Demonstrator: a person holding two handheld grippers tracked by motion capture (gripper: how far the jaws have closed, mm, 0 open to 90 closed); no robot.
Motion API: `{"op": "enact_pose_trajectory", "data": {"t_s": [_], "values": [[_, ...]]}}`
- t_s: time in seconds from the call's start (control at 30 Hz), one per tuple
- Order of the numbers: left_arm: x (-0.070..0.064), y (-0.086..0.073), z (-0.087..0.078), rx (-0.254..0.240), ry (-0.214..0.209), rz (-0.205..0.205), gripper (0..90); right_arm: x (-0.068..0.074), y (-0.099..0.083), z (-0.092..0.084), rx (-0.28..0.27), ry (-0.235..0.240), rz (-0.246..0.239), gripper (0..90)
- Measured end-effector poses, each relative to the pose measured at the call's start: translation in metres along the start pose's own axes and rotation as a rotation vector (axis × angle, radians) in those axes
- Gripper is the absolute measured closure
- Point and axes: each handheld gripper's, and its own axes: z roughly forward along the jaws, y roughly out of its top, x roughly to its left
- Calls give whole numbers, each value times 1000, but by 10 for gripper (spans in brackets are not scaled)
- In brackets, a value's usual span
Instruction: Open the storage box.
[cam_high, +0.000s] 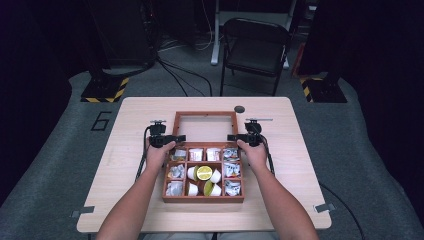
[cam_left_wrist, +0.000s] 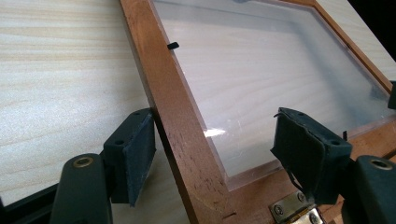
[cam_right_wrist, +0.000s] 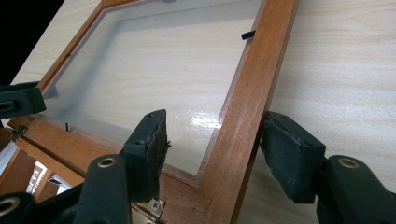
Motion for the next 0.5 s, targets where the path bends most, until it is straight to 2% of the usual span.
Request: {"op": "enact_pose_trajectory", "data": {"t_s": [0.5], "values": [[2,-1,1,14,-10,-33,298,-2,-1,1,14,7,26,403]]}}
